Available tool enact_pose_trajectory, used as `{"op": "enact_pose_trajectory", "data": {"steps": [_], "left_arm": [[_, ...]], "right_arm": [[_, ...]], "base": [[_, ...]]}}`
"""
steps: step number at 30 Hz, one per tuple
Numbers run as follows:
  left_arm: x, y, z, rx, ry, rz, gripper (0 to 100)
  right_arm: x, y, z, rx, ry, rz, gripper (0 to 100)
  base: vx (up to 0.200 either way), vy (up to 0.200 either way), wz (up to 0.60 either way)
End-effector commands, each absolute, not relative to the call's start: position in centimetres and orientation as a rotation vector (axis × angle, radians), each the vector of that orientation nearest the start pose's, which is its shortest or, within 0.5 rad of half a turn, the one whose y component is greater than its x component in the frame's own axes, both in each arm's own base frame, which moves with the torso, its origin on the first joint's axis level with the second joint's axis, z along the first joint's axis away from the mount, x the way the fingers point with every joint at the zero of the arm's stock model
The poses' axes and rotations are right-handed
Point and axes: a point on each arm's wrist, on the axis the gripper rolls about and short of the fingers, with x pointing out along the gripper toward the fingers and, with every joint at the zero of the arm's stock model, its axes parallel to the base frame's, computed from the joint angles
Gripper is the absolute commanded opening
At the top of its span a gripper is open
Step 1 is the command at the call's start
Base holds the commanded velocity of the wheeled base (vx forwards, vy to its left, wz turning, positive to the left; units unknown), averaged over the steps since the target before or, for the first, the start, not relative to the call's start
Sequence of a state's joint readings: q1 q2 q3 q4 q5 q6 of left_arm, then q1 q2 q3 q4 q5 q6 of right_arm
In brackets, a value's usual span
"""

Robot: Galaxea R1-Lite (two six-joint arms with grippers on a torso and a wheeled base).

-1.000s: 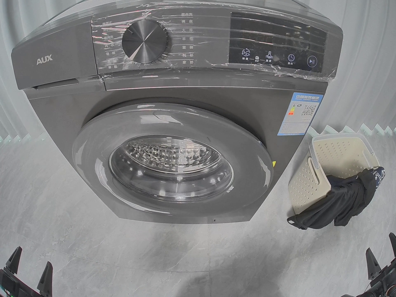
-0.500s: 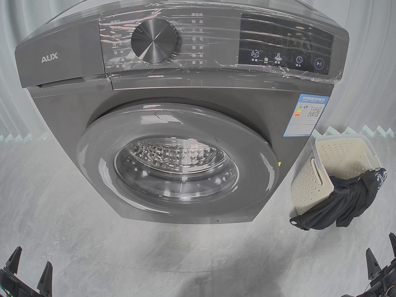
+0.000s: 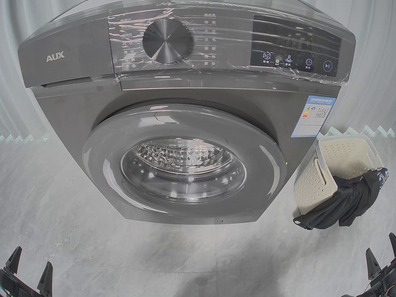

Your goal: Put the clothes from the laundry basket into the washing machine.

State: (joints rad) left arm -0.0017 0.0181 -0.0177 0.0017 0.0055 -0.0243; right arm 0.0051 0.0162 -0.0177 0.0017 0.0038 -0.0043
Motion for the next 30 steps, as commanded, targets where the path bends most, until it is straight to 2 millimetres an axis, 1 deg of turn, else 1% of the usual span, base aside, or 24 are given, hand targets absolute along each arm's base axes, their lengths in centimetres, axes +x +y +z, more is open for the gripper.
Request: {"op": "enact_pose_trajectory", "data": {"steps": [1, 14, 15, 17, 18, 19, 20, 21, 22, 23, 24, 25, 26, 27, 28, 29, 30], "left_arm": [[-2.3, 0.0, 7.6, -0.023, 0.003, 0.005, 100], [-2.3, 0.0, 7.6, -0.023, 0.003, 0.005, 100], [-2.3, 0.0, 7.6, -0.021, 0.003, 0.005, 100], [-2.3, 0.0, 7.6, -0.02, 0.001, 0.006, 100], [-2.3, 0.0, 7.6, -0.018, 0.005, 0.006, 100], [-2.3, 0.0, 7.6, -0.017, 0.005, 0.006, 100], [-2.3, 0.0, 7.6, -0.017, 0.005, 0.006, 100], [-2.3, 0.0, 7.6, -0.017, 0.005, 0.006, 100], [-2.3, 0.0, 7.6, -0.018, 0.005, 0.006, 100], [-2.3, 0.0, 7.6, -0.018, 0.005, 0.006, 100], [-2.3, 0.0, 7.6, -0.018, 0.005, 0.006, 100], [-2.3, 0.0, 7.6, -0.018, 0.003, 0.006, 100], [-2.3, 0.0, 7.6, -0.018, 0.003, 0.006, 100], [-2.3, 0.0, 7.6, -0.018, 0.003, 0.006, 100], [-2.3, 0.0, 7.6, -0.018, 0.003, 0.006, 100], [-2.3, 0.0, 7.6, -0.018, 0.005, 0.006, 100], [-2.3, 0.0, 7.6, -0.018, 0.003, 0.006, 100]], "right_arm": [[-2.3, 0.0, 7.5, -0.005, 0.002, 0.011, 100], [-2.3, 0.0, 7.6, -0.008, -0.002, 0.005, 100], [-2.3, 0.0, 8.0, -0.012, -0.029, 0.015, 100], [-3.0, 0.0, 10.4, -0.01, -0.143, 0.025, 100], [-3.7, 0.0, 12.3, -0.009, -0.213, 0.038, 100], [-3.9, 0.1, 13.5, -0.01, -0.224, 0.053, 100], [-3.6, 0.1, 14.7, -0.012, -0.206, 0.076, 100], [-3.5, 0.1, 15.0, -0.013, -0.195, 0.087, 100], [-2.7, 0.2, 15.3, -0.012, -0.144, 0.125, 100], [-2.7, 0.2, 15.3, -0.012, -0.144, 0.125, 100], [-1.1, 0.4, 15.4, -0.006, -0.04, 0.182, 100], [-0.3, 0.4, 15.3, -0.002, 0.007, 0.207, 100], [-0.3, 0.4, 15.3, -0.002, 0.007, 0.207, 100], [1.4, 0.6, 15.2, 0.011, 0.105, 0.25, 100], [1.4, 0.6, 15.2, 0.011, 0.105, 0.25, 100], [2.7, 0.6, 15.3, 0.012, 0.156, 0.284, 100], [3.6, 0.7, 15.5, 0.009, 0.176, 0.311, 100]], "base": [[0.0, 0.0, 0.0], [0.0, 0.0, 0.0], [0.0, 0.0, 0.0], [0.0, 0.0, 0.0], [0.0, 0.0, 0.0], [0.0, 0.0, 0.0], [0.0, 0.0, 0.0], [0.0, 0.0, 0.0], [0.0, 0.0, 0.0], [0.0, 0.0, 0.0], [0.0, 0.0, 0.0], [0.0, 0.0, 0.0], [0.0, 0.0, 0.0], [0.0, 0.0, 0.0], [0.0, 0.0, 0.0], [0.0, 0.0, 0.0], [0.0, 0.0, 0.0]]}}
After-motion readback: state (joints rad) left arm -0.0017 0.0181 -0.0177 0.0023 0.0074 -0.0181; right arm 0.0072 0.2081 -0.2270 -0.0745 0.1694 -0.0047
